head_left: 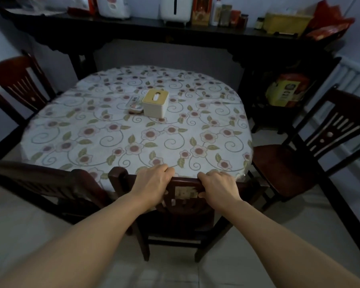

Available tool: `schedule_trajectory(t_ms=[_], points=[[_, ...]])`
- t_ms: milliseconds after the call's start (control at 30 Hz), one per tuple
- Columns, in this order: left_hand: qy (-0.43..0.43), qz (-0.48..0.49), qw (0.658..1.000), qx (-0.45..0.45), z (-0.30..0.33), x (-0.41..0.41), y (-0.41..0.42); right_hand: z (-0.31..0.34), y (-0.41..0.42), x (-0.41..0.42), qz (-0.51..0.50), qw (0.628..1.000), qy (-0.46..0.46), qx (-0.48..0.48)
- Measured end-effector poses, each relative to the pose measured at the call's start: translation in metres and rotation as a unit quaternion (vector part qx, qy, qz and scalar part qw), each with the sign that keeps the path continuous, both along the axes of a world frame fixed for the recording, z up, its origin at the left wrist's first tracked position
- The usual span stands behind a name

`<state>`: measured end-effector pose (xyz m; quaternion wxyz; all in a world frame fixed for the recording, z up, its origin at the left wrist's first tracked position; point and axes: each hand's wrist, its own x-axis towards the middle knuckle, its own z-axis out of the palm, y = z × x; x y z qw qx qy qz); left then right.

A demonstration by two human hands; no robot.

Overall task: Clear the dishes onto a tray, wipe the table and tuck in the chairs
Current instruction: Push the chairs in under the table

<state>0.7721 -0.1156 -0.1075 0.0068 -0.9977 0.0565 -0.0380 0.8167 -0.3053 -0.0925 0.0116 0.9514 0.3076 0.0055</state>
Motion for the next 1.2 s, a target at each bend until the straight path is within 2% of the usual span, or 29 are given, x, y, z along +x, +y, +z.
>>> schedule_trajectory(t_ms=[267,533,733,900,1000,1200], points=[[-0.020,-0.039,0.999,-0.026,-0.022,0.002,0.019,-0.038,0.018,0.007,0.007,1.000,0.005,0.007],[0.007,0.004,1.000,0.001,-0.034,-0.020,0.011,-0.051,0.009,-0.010,0.031,0.999,0.007,-0.008],[0.041,0.052,0.998,0.012,-0.031,-0.019,0.006,-0.045,0.004,-0.009,0.024,0.999,0.040,0.025],[0.038,0.069,0.997,0.003,-0.036,-0.027,0.016,-0.045,-0.031,-0.002,-0.056,0.997,0.053,-0.002],[0.038,0.104,0.994,0.018,-0.041,-0.028,0.021,-0.051,-0.038,0.001,-0.056,0.997,0.055,0.010],[0.020,0.098,0.994,0.035,-0.045,-0.019,0.030,-0.053,-0.032,0.009,-0.046,0.998,0.043,0.029]])
